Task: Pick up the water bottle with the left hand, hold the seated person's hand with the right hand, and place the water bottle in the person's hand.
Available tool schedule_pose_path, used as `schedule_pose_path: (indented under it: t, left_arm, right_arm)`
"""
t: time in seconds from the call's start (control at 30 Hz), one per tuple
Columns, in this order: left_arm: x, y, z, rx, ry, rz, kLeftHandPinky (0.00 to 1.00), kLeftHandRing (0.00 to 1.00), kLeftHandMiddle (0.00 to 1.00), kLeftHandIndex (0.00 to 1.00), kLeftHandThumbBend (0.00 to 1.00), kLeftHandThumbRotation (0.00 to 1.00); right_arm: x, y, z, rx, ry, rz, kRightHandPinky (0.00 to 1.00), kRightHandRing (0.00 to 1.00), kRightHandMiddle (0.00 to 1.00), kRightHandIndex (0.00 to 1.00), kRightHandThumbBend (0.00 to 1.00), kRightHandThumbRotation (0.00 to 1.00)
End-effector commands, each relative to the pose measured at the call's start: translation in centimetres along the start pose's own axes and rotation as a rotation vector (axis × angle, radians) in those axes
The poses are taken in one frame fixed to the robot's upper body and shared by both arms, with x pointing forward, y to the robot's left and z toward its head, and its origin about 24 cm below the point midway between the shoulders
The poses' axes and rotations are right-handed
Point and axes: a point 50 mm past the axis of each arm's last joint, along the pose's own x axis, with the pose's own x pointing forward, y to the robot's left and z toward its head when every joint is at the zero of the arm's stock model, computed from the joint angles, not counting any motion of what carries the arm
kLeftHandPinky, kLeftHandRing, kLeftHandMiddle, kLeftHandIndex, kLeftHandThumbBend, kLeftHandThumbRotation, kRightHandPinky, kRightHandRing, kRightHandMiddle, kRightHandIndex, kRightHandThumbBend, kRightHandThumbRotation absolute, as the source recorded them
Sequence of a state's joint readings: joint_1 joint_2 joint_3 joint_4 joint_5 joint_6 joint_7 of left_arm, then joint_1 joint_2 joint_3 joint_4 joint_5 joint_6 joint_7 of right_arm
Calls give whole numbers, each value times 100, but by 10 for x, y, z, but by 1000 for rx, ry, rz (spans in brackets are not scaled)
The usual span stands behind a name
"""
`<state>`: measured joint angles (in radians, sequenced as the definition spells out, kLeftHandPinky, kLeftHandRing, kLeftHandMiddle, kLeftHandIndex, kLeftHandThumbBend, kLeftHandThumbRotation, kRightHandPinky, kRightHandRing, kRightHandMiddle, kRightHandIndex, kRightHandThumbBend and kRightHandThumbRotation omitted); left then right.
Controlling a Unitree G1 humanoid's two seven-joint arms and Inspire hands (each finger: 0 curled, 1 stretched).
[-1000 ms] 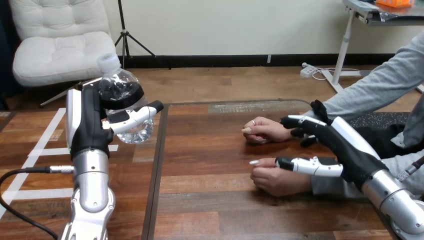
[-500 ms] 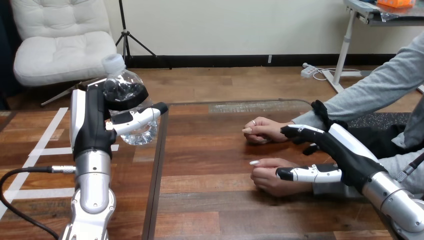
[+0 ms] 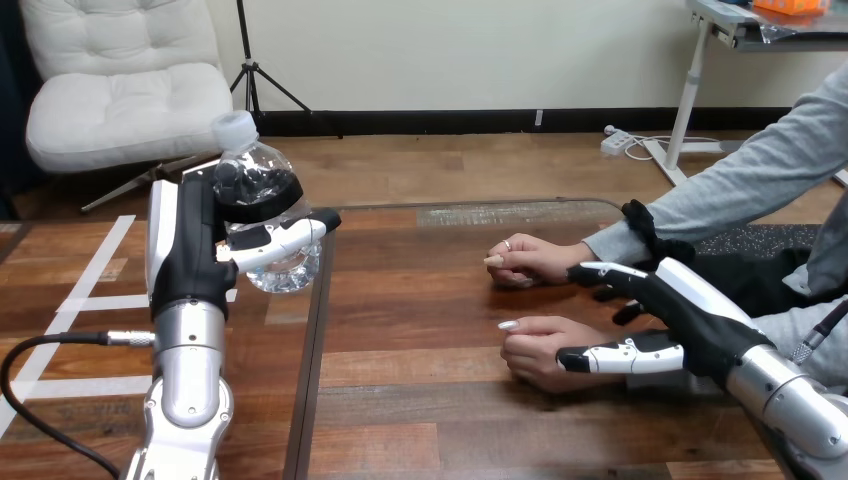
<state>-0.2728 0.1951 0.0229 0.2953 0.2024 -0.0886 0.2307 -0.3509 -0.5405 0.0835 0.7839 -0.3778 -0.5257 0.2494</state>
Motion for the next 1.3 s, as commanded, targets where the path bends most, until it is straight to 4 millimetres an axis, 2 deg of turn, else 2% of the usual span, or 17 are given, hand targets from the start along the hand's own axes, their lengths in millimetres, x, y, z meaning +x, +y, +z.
schedule_pose_path:
  t: [0.0,0.37,1.27]
  left_arm:
    - [10,8,30,-20,-119,34,28,33,38,41,77,0]
    - [9,8,30,-19,-119,31,28,34,39,41,77,0]
    - [10,10,27,-35,-113,25,30,36,40,41,77,0]
  right_arm:
    - [11,-32,14,-70,-41,-52,74,86,90,88,100,59]
    - [11,-34,8,-88,-8,-33,72,86,90,88,100,59]
    - [12,-42,-1,-139,85,18,75,88,92,90,100,52]
